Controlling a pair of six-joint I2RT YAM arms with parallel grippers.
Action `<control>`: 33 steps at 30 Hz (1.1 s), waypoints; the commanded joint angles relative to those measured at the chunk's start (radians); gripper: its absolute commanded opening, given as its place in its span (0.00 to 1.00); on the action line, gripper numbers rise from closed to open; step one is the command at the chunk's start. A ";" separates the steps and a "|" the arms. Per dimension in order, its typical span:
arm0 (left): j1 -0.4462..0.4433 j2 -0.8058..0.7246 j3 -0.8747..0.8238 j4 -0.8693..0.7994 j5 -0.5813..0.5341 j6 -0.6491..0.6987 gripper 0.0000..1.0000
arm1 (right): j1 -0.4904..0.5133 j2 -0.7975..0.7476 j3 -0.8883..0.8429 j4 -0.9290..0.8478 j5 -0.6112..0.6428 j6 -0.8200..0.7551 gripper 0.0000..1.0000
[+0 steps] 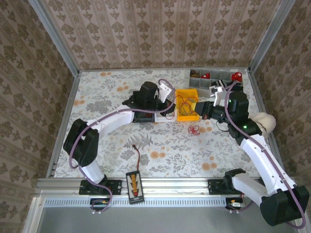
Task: Untangle the cables
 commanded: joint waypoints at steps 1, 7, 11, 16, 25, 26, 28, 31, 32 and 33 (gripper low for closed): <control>0.022 -0.063 -0.013 0.027 0.127 -0.041 0.00 | 0.006 0.058 0.023 -0.036 0.042 -0.001 0.05; 0.055 -0.085 -0.010 0.043 0.334 -0.097 0.06 | 0.069 0.154 0.028 -0.049 0.084 -0.037 0.05; 0.047 -0.059 0.016 0.014 0.387 -0.098 0.06 | 0.125 0.195 0.029 -0.013 0.096 -0.033 0.06; 0.031 -0.043 0.023 0.007 0.398 -0.094 0.26 | 0.164 0.240 0.037 0.027 0.109 -0.018 0.06; 0.034 -0.069 0.017 -0.027 0.380 -0.068 0.43 | 0.163 0.261 0.045 0.028 0.113 -0.033 0.05; 0.034 -0.072 0.016 -0.032 0.380 -0.065 0.43 | 0.162 0.261 0.042 0.027 0.110 -0.033 0.05; 0.037 -0.081 0.012 -0.041 0.379 -0.057 0.43 | 0.157 0.259 0.036 0.030 0.108 -0.031 0.05; 0.045 -0.085 0.011 -0.061 0.383 -0.052 0.43 | 0.139 0.255 0.021 0.048 0.102 -0.013 0.05; 0.046 -0.087 0.012 -0.064 0.385 -0.052 0.43 | 0.132 0.255 0.017 0.055 0.100 -0.002 0.05; 0.049 -0.090 0.011 -0.070 0.386 -0.051 0.43 | 0.121 0.253 0.012 0.065 0.094 0.007 0.05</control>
